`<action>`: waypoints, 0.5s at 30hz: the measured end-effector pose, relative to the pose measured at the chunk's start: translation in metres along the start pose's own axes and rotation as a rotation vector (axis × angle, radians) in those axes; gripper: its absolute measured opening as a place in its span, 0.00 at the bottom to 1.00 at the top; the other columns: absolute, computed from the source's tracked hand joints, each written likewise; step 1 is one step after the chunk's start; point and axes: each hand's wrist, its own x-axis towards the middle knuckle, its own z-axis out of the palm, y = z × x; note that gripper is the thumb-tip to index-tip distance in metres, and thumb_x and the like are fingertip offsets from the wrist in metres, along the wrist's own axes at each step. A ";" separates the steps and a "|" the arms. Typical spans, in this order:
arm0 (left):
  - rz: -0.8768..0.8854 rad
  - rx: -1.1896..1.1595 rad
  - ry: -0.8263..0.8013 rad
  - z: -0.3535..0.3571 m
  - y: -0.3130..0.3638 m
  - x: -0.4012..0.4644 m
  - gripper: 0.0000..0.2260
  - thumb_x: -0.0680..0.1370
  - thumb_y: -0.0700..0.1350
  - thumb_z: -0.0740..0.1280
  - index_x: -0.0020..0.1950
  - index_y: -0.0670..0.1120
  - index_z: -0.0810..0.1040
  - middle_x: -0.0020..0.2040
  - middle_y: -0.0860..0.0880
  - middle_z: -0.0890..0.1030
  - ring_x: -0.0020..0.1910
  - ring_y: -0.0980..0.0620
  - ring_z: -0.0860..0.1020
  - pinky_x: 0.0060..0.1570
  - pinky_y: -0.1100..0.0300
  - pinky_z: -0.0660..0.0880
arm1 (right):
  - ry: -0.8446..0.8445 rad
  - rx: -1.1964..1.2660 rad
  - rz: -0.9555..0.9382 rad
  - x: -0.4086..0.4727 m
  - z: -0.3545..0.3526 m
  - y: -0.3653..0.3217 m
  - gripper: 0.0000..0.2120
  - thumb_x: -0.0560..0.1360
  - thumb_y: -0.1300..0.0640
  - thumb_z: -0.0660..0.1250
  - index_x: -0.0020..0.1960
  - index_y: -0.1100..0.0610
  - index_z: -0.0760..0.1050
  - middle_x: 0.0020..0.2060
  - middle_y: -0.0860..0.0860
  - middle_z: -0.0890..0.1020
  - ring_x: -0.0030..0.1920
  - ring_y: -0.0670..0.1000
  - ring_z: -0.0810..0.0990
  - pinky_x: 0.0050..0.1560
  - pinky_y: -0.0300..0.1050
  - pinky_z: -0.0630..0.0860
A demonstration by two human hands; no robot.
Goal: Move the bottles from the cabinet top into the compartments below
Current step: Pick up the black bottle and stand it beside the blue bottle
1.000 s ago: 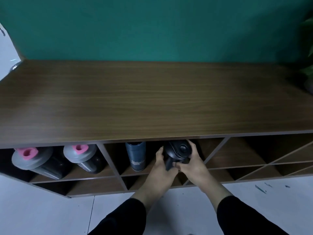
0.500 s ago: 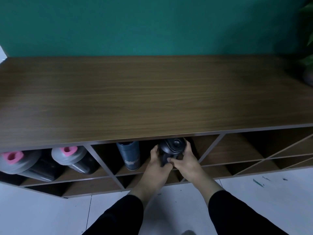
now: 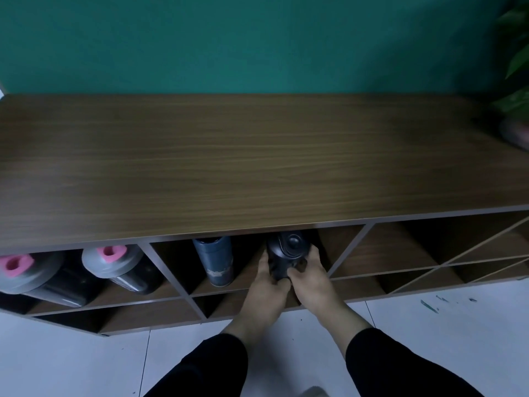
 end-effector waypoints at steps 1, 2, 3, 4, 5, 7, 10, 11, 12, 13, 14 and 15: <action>0.001 0.004 0.002 0.001 0.002 0.000 0.37 0.77 0.36 0.65 0.83 0.54 0.56 0.64 0.55 0.80 0.68 0.54 0.77 0.72 0.58 0.69 | 0.010 0.005 0.007 -0.001 -0.001 0.002 0.29 0.77 0.64 0.62 0.74 0.49 0.58 0.57 0.48 0.78 0.55 0.48 0.76 0.55 0.41 0.70; 0.010 0.002 -0.003 0.002 0.006 -0.001 0.35 0.79 0.36 0.65 0.83 0.53 0.57 0.65 0.54 0.79 0.67 0.55 0.76 0.70 0.60 0.69 | 0.018 0.008 0.007 -0.002 -0.001 0.003 0.29 0.77 0.63 0.62 0.74 0.49 0.58 0.59 0.49 0.78 0.57 0.49 0.76 0.56 0.42 0.70; 0.009 -0.007 -0.010 0.002 0.009 -0.001 0.35 0.79 0.35 0.65 0.83 0.53 0.56 0.66 0.54 0.78 0.66 0.56 0.76 0.68 0.62 0.68 | 0.019 0.006 0.010 -0.002 -0.002 0.005 0.28 0.77 0.63 0.62 0.74 0.49 0.58 0.60 0.49 0.78 0.57 0.49 0.76 0.57 0.42 0.70; 0.008 -0.006 -0.022 0.002 0.012 -0.002 0.35 0.80 0.35 0.64 0.84 0.52 0.55 0.68 0.53 0.77 0.65 0.58 0.74 0.66 0.63 0.67 | 0.016 0.006 0.011 -0.002 -0.003 0.005 0.28 0.78 0.63 0.61 0.74 0.48 0.58 0.59 0.49 0.78 0.57 0.49 0.77 0.57 0.43 0.70; 0.005 0.000 -0.034 0.002 0.014 -0.003 0.35 0.80 0.35 0.64 0.84 0.52 0.54 0.70 0.53 0.76 0.65 0.59 0.73 0.65 0.64 0.66 | 0.010 0.006 0.020 -0.001 -0.004 0.006 0.28 0.78 0.63 0.61 0.74 0.48 0.58 0.58 0.48 0.78 0.56 0.48 0.77 0.56 0.43 0.71; 0.007 0.014 -0.047 0.002 0.019 -0.008 0.35 0.81 0.36 0.63 0.84 0.53 0.52 0.70 0.55 0.74 0.65 0.60 0.70 0.64 0.65 0.64 | 0.006 0.010 0.028 -0.001 -0.005 0.006 0.27 0.78 0.63 0.61 0.73 0.48 0.59 0.56 0.47 0.79 0.53 0.47 0.77 0.55 0.43 0.71; 0.017 0.060 -0.048 0.002 0.021 -0.012 0.36 0.82 0.37 0.63 0.85 0.51 0.48 0.68 0.54 0.73 0.66 0.61 0.67 0.64 0.67 0.62 | -0.005 -0.007 0.039 -0.002 -0.003 0.005 0.27 0.78 0.61 0.61 0.75 0.49 0.58 0.59 0.48 0.78 0.56 0.48 0.77 0.56 0.43 0.71; -0.009 0.087 -0.031 0.001 0.019 -0.011 0.36 0.82 0.38 0.62 0.85 0.50 0.47 0.67 0.54 0.73 0.65 0.60 0.67 0.63 0.67 0.63 | -0.009 -0.026 0.074 -0.002 -0.002 0.006 0.27 0.79 0.60 0.61 0.75 0.50 0.58 0.61 0.50 0.78 0.57 0.50 0.77 0.57 0.43 0.71; -0.030 0.104 0.007 0.000 0.016 -0.010 0.36 0.81 0.37 0.62 0.85 0.49 0.47 0.68 0.52 0.74 0.66 0.58 0.69 0.63 0.65 0.65 | -0.006 -0.049 0.105 -0.003 -0.001 0.007 0.24 0.79 0.59 0.60 0.74 0.53 0.61 0.61 0.52 0.78 0.56 0.51 0.77 0.54 0.44 0.73; -0.072 0.122 0.051 -0.002 0.012 -0.008 0.34 0.80 0.37 0.62 0.85 0.46 0.53 0.69 0.47 0.77 0.66 0.54 0.73 0.64 0.61 0.69 | -0.015 -0.091 0.148 -0.004 0.000 0.008 0.18 0.79 0.59 0.59 0.69 0.56 0.66 0.58 0.54 0.79 0.51 0.51 0.77 0.49 0.44 0.73; -0.106 0.120 0.078 -0.003 0.007 -0.006 0.28 0.80 0.37 0.62 0.81 0.42 0.63 0.66 0.41 0.80 0.65 0.46 0.77 0.65 0.54 0.74 | -0.038 -0.146 0.185 -0.006 0.001 0.010 0.12 0.79 0.59 0.59 0.61 0.59 0.71 0.52 0.55 0.80 0.44 0.51 0.76 0.43 0.44 0.72; -0.118 0.136 0.097 -0.006 0.002 -0.007 0.19 0.79 0.37 0.62 0.71 0.38 0.73 0.60 0.37 0.82 0.61 0.40 0.79 0.64 0.47 0.75 | -0.079 -0.199 0.220 -0.008 0.003 0.013 0.10 0.79 0.59 0.58 0.56 0.62 0.74 0.45 0.56 0.79 0.40 0.50 0.75 0.38 0.44 0.70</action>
